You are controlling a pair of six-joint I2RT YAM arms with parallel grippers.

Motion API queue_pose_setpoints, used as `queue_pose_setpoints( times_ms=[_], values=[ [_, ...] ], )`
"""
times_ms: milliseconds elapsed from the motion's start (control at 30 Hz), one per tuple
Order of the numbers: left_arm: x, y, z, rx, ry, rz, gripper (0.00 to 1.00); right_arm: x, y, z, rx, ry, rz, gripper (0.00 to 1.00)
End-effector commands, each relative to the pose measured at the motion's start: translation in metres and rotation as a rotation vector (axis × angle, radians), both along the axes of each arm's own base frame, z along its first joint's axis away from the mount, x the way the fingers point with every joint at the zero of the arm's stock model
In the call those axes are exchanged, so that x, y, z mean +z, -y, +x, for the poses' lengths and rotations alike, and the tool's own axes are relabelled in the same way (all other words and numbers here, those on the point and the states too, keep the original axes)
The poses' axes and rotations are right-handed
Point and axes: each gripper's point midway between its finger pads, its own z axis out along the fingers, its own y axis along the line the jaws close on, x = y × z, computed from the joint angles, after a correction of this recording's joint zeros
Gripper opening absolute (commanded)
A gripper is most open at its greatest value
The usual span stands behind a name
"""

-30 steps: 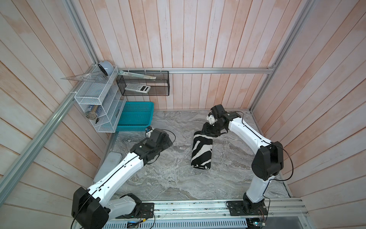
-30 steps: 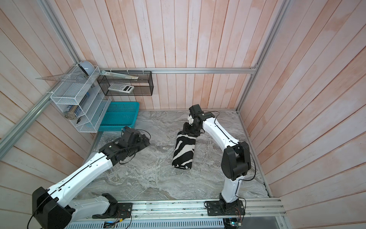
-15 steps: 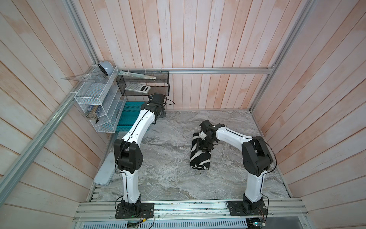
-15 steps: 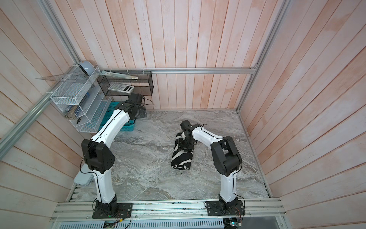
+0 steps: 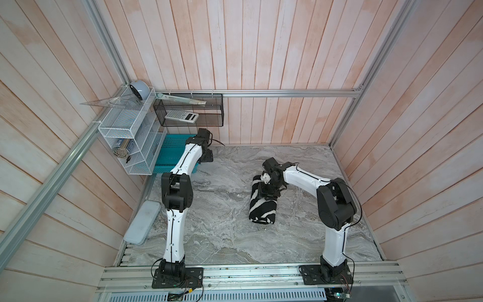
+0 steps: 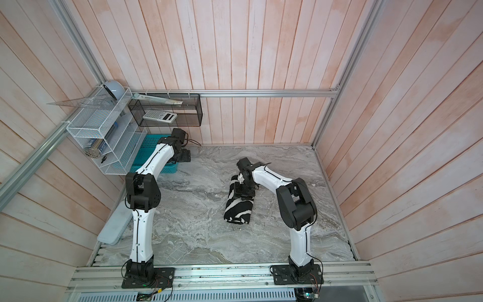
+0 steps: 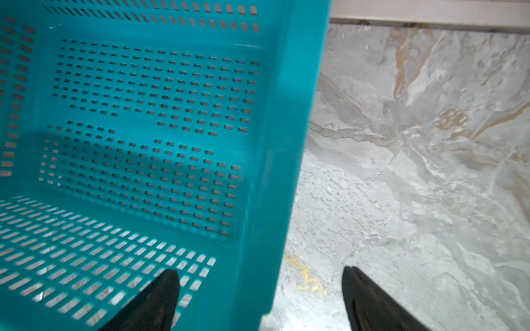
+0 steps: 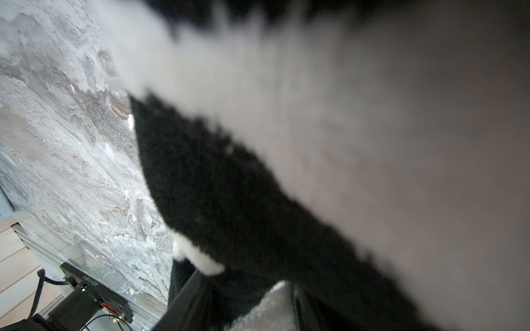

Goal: Roll up the pillowcase
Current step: Move the bin to the center of the board.

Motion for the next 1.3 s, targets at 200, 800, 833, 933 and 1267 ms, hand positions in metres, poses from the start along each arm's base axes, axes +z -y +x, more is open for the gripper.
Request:
queue_pose_setpoints(
  times_ms=[200,800,833,933,1267],
  values=[
    [-0.005,0.01,0.012,-0.055,0.011,-0.061,0.1,-0.053,0.011,-0.034,0.046,-0.137,-0.103,0.45],
    [-0.015,0.208,-0.098,-0.189,-0.002,-0.217,0.0,-0.048,0.024,-0.134,0.138,-0.245,-0.057,0.41],
    [-0.018,0.219,-0.106,-0.177,-0.001,-0.233,0.0,-0.046,0.024,-0.14,0.137,-0.254,-0.048,0.41],
    [-0.019,0.237,-0.124,-0.155,0.021,-0.227,0.0,-0.04,0.026,-0.158,0.16,-0.257,-0.05,0.4],
    [0.009,0.235,-0.128,-0.115,0.105,-0.236,0.59,-0.006,0.019,-0.156,0.168,-0.158,-0.019,0.46]
  ],
)
